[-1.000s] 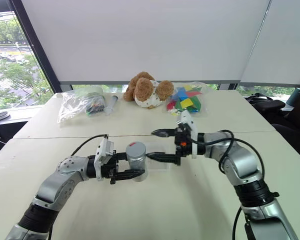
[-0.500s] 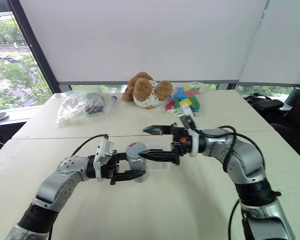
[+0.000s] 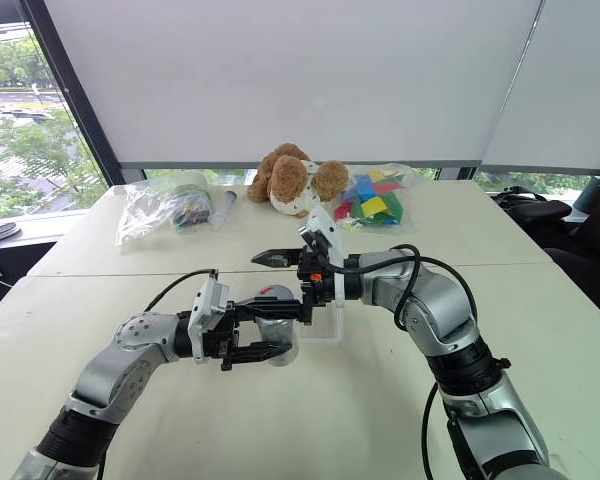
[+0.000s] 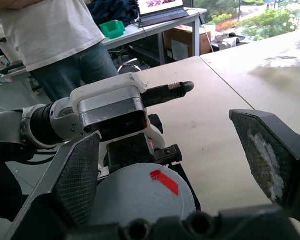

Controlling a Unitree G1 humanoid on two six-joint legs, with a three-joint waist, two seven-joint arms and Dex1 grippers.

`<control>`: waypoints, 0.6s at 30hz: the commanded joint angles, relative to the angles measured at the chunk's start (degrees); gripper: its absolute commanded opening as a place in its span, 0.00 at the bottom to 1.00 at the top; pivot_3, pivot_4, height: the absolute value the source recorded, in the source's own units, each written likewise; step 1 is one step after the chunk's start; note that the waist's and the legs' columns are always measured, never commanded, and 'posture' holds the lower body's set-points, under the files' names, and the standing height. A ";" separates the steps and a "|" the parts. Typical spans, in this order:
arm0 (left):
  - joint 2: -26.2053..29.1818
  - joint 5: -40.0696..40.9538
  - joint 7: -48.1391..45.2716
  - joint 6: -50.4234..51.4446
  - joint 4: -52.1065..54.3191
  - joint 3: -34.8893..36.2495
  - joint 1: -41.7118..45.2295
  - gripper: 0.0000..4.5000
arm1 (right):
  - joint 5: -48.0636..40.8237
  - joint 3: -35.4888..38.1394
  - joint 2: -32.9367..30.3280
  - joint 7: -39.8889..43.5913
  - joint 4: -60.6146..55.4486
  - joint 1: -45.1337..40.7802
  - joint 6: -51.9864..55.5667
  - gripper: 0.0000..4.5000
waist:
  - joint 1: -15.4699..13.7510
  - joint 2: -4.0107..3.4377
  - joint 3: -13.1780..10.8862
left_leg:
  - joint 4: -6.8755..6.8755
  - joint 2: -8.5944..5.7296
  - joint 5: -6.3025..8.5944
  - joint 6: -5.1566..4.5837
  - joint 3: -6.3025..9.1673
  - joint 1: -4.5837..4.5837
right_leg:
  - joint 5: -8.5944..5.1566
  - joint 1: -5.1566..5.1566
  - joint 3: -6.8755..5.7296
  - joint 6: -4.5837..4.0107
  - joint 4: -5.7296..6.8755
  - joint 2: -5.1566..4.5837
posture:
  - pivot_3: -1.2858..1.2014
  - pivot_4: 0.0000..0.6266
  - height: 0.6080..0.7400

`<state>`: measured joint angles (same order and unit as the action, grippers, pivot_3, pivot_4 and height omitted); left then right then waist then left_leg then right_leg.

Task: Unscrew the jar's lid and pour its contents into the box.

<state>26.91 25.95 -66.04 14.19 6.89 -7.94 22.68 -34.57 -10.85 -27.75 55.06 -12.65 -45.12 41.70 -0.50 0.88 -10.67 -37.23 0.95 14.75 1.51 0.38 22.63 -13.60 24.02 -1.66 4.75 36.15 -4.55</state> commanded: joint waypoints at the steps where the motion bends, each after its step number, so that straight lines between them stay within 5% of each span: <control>1: 0.03 0.61 -0.02 -1.24 1.84 0.82 0.21 0.49 | 0.16 0.26 -1.65 1.66 -1.17 0.26 0.36 0.99 | 0.01 0.00 0.00 | 0.00 0.00 0.00 0.00 0.00 0.00 | 0.00 0.00 0.00 0.00 0.00 0.00 | 0.52 0.24 1.00; 6: 0.05 0.32 0.02 -1.55 1.37 1.15 0.15 0.49 | -4.50 0.94 -3.73 2.41 -6.36 1.27 6.78 0.99 | -0.03 0.00 0.00 | 0.01 0.00 0.00 0.00 0.02 0.00 | 0.00 0.00 -0.01 0.00 0.00 0.00 | 0.52 0.24 1.00; 18: -0.19 0.31 -0.27 -1.36 1.51 0.78 0.16 0.49 | -1.24 1.37 -1.53 -0.41 -3.86 1.19 3.64 0.99 | 0.15 0.00 0.00 | 0.01 0.00 0.00 0.00 0.00 0.00 | 0.00 0.01 0.00 0.00 0.00 0.00 | 0.52 0.24 1.00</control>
<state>26.75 25.52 -66.11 14.02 6.87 -7.79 22.51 -35.78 -10.77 -29.71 54.63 -15.94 -42.96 46.63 -0.35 0.89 -10.67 -37.23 0.95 14.75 1.51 0.38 22.63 -13.60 24.03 -1.66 4.75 36.15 -4.54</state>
